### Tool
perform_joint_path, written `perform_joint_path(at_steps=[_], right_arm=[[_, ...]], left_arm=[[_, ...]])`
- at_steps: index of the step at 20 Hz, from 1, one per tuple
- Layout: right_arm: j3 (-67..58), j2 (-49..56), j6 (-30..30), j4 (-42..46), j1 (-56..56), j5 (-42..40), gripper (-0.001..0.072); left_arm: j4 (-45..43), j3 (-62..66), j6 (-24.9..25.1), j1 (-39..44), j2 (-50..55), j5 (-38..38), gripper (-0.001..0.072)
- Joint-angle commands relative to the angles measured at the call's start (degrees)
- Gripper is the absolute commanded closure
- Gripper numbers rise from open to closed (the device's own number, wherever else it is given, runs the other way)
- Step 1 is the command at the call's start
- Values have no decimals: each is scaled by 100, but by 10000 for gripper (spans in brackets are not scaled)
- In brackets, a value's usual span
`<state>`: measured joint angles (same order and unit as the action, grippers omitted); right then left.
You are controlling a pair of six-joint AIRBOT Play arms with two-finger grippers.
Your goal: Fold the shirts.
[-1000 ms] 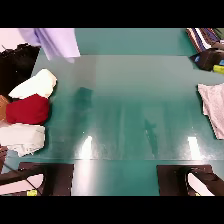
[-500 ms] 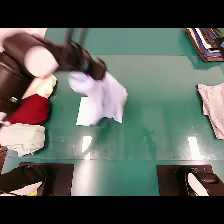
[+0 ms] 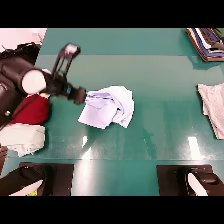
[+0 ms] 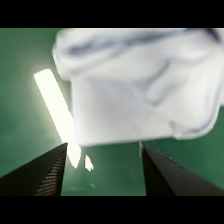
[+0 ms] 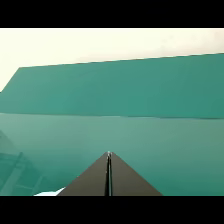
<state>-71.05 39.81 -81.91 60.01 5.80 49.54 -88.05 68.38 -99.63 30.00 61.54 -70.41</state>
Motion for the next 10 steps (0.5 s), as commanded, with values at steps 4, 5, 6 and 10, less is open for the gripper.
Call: perform_joint_path(at_steps=[4,5,6,10], right_arm=[[-2,-11,-2,2,2,20,698],[-2,4,-2,2,2,22,698],[-2,28,-2,-2,4,33,698],[-2,258,-7,-57,7,413,698]], left_arm=[[3628,-2474,544,146,-319,2142,167],[3654,-2660,555,321,-299,2533,168],[3641,-2815,553,487,-291,2881,168],[3495,-3237,372,756,-179,3694,168]])
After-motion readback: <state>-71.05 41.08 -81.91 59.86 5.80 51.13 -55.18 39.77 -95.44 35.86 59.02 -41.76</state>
